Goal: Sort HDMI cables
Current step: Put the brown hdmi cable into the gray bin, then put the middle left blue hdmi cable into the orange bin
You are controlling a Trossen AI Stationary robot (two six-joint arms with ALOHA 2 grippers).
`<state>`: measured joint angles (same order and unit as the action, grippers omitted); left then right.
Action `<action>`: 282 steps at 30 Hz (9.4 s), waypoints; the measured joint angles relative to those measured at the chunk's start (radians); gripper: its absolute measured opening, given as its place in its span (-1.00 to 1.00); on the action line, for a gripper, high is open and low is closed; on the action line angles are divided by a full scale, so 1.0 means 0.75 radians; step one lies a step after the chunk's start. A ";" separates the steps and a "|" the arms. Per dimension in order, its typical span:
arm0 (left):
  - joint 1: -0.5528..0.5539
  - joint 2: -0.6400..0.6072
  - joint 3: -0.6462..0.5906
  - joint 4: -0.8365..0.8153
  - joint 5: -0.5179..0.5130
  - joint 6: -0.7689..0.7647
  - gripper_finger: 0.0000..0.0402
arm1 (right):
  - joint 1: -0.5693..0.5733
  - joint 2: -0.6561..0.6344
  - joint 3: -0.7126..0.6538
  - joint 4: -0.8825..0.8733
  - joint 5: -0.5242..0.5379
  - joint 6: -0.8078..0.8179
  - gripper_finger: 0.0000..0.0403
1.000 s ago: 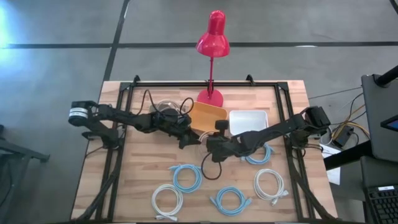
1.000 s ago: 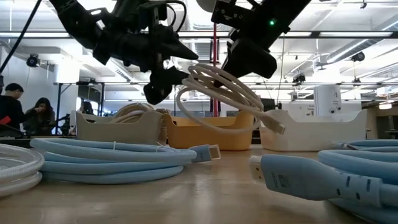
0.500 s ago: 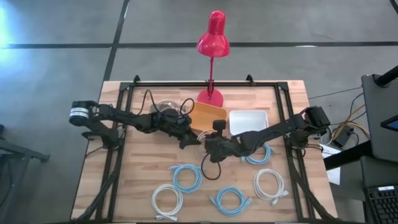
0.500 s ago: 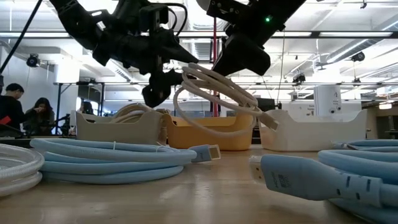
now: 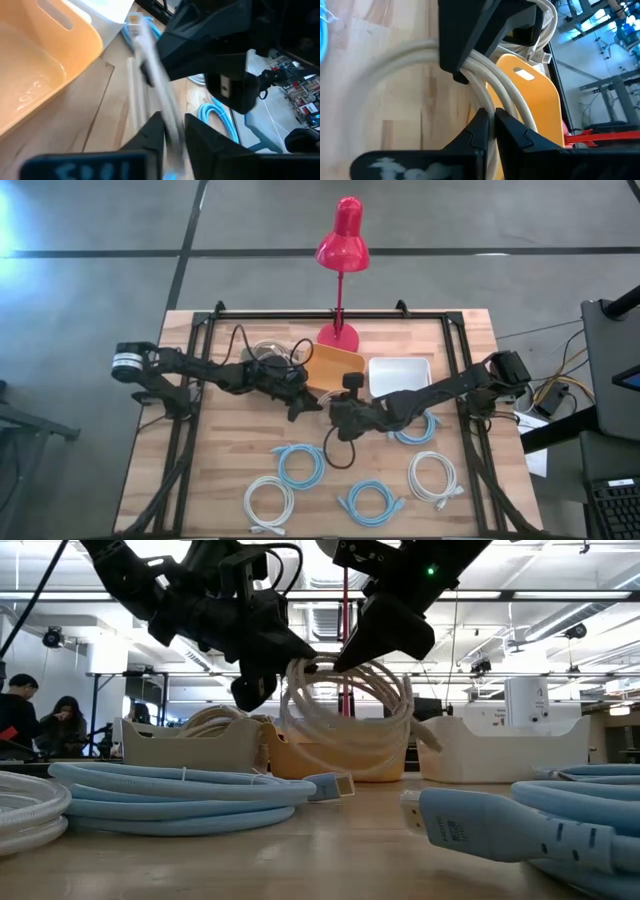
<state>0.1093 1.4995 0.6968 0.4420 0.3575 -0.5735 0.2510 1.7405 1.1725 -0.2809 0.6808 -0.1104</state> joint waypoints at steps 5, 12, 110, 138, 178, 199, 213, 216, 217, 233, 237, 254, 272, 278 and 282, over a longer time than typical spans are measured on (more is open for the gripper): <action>0.001 0.002 0.000 -0.027 -0.005 0.005 -0.87 | 0.003 -0.001 0.002 -0.008 -0.055 0.072 -0.69; -0.001 -0.019 0.000 -0.035 0.012 -0.010 -0.81 | 0.049 -0.018 0.003 -0.021 -0.087 0.123 -0.44; 0.663 -0.923 -0.136 -1.441 -0.531 0.572 -0.14 | 0.124 -0.232 -0.056 -0.040 -0.084 0.244 -0.20; 0.465 -1.002 -0.107 -1.073 -0.024 0.556 -0.14 | 0.124 -0.233 -0.109 -0.543 -0.389 0.931 -0.16; -0.237 -0.809 -0.248 -0.425 -0.292 0.485 -0.14 | 0.084 -0.235 -0.341 -0.875 -0.815 1.776 -0.16; -0.368 -0.343 -0.149 -0.389 -0.295 0.492 -0.14 | 0.113 -0.234 -0.263 -0.777 -1.050 1.706 -0.25; -0.381 -0.327 -0.141 -0.387 -0.296 0.506 -0.14 | 0.157 -0.234 -0.266 -0.747 -1.072 1.734 -0.30; -0.410 -0.273 -0.140 -0.380 -0.296 0.469 -0.14 | 0.157 -0.234 -0.267 -0.717 -1.069 1.705 -0.31; -0.421 -0.250 -0.133 -0.381 -0.296 0.461 -0.14 | 0.157 -0.234 -0.267 -0.707 -1.068 1.694 -0.32; -0.494 0.141 0.055 -0.372 -0.424 0.489 -0.14 | 0.156 -0.234 -0.267 -0.625 -0.981 1.587 -0.38; -0.497 0.199 0.072 -0.380 -0.430 0.490 -0.14 | 0.156 -0.234 -0.267 -0.622 -0.961 1.574 -0.38; -0.499 0.327 0.073 -0.396 -0.511 0.407 -0.49 | 0.157 -0.234 -0.270 -0.607 -0.871 1.524 -0.47; -0.485 0.141 0.413 -0.628 -1.227 0.798 -0.82 | 0.157 -0.233 -0.283 -0.538 -0.867 1.432 -0.51; -0.412 0.151 0.526 -0.638 -1.404 1.032 -0.81 | 0.157 -0.233 -0.283 -0.522 -0.847 1.400 -0.55; -0.306 0.155 0.551 -0.576 -1.432 1.143 -0.81 | 0.156 -0.233 -0.285 -0.519 -0.813 1.389 -0.56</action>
<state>-0.1205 1.6158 1.1103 0.0099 -0.7166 0.2834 0.3683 1.5654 0.9585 -0.6704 0.0714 0.9310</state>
